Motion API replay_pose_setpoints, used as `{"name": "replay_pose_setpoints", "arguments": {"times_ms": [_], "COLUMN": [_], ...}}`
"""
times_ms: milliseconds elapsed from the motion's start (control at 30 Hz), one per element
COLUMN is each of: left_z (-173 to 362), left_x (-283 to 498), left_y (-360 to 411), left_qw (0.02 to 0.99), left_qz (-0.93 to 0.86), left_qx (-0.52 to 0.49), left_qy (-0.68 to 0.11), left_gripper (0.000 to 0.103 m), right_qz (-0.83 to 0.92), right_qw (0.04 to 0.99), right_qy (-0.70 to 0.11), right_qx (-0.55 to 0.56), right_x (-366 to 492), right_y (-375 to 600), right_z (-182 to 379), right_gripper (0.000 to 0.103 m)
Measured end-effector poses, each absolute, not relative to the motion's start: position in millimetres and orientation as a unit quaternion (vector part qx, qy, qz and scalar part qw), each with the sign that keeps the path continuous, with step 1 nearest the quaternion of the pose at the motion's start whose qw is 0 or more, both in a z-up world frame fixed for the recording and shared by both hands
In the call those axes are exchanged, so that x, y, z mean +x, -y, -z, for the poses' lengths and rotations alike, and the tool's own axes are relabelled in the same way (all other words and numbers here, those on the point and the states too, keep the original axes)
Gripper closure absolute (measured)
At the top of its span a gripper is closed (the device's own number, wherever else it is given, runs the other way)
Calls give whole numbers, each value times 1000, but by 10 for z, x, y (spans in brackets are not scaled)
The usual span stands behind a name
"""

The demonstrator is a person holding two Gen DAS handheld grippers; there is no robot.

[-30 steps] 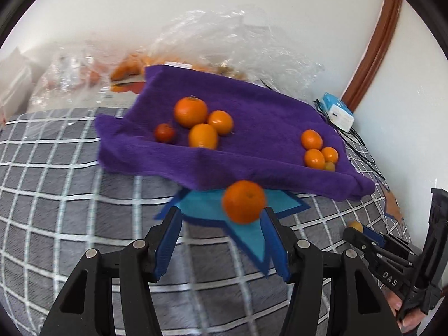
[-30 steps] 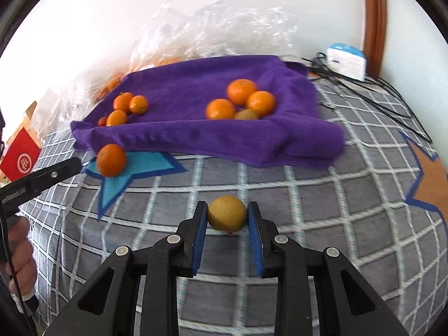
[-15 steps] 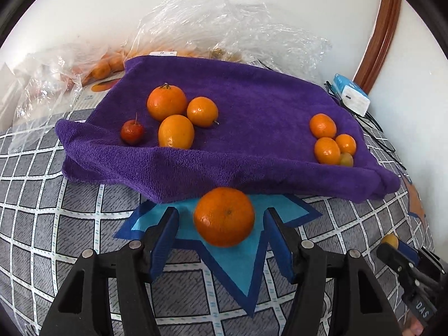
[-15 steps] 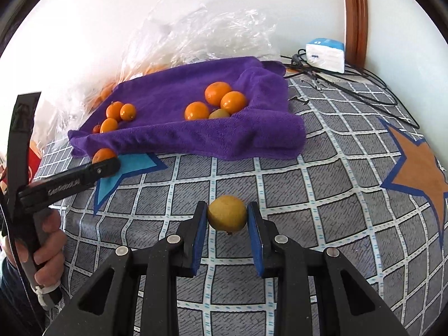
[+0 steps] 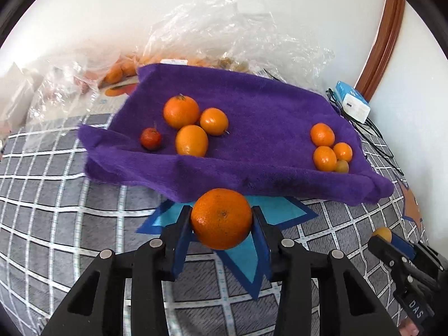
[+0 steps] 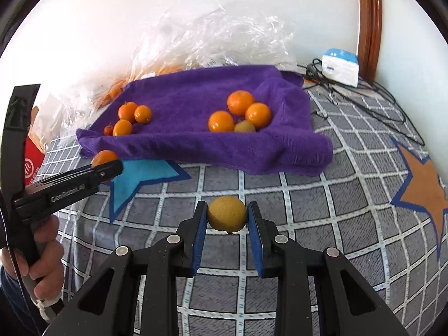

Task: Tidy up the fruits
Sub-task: 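Carry both held fruits onto the purple towel with both tools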

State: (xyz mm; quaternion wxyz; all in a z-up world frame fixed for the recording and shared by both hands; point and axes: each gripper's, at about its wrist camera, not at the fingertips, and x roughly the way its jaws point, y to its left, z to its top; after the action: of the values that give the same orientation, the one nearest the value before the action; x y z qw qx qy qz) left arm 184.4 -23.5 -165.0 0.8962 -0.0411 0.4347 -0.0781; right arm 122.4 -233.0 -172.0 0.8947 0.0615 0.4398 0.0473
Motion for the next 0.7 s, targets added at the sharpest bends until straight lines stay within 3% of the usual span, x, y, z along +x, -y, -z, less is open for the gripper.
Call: {"name": "replay_pose_setpoints", "arguments": {"times_ms": [700], "left_z": [1202], "left_x": [2078], "left_y": [-405], "left_qw": [904], "left_qz": [40], "left_qx": [-91], "left_qy": [-415], "left_gripper": [64], "right_qz": [-53], "right_qw": [914], "right_qy": [-399], "right_qx": [55], "right_x": [1776], "right_y": [2316], "right_z": [1266], "right_gripper": [74]}}
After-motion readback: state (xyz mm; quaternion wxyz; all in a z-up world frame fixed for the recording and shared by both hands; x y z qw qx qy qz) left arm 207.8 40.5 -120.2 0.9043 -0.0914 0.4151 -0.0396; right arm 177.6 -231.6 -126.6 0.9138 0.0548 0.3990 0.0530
